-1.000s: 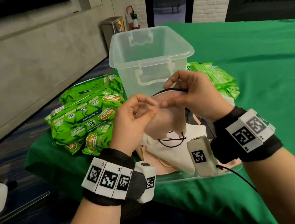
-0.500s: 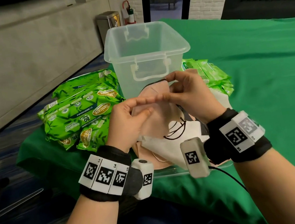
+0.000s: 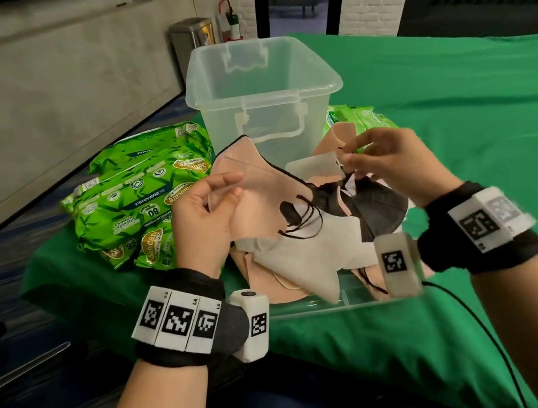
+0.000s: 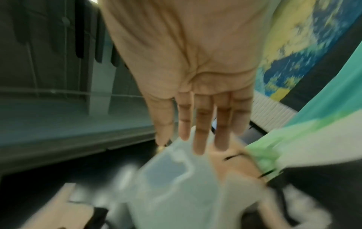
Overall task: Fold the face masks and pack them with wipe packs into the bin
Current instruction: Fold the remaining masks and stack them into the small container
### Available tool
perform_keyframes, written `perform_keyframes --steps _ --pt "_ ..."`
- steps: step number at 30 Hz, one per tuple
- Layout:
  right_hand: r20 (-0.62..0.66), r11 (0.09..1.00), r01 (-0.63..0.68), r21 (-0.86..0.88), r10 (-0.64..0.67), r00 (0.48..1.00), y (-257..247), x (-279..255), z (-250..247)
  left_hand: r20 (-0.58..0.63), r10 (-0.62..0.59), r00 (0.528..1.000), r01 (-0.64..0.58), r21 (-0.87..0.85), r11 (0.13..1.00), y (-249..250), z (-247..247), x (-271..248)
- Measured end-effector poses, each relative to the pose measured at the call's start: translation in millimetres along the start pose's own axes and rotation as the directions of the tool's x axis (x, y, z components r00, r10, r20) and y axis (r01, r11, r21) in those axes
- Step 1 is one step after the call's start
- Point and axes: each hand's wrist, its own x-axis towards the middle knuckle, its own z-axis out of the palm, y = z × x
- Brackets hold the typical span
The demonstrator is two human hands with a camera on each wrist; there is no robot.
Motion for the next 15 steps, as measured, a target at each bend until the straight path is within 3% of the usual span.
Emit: perform_keyframes --steps 2,5,8,12,15 --pt "-0.024 0.946 -0.078 -0.314 0.074 0.997 17.7 15.0 -12.9 -0.008 -0.002 1.0 0.002 0.012 1.0 -1.5 0.8 1.1" --pt "0.125 0.735 -0.17 -0.657 0.329 0.936 41.8 26.9 -15.5 -0.009 -0.009 1.0 0.009 0.033 0.999 -3.4 3.4 1.8" --pt "0.205 0.653 -0.143 -0.743 0.426 0.881 50.9 27.5 -4.1 0.002 -0.01 1.0 0.01 0.047 0.999 -4.2 4.9 0.4" --pt "0.178 0.634 -0.159 -0.757 0.435 0.883 47.5 32.4 0.2 0.0 -0.007 1.0 0.007 0.061 0.998 -3.6 1.6 -0.4" --pt "0.178 0.566 -0.101 -0.818 0.416 0.892 44.7 35.5 -2.8 0.007 -0.01 1.0 0.009 0.053 0.999 -2.5 -0.2 -0.2"
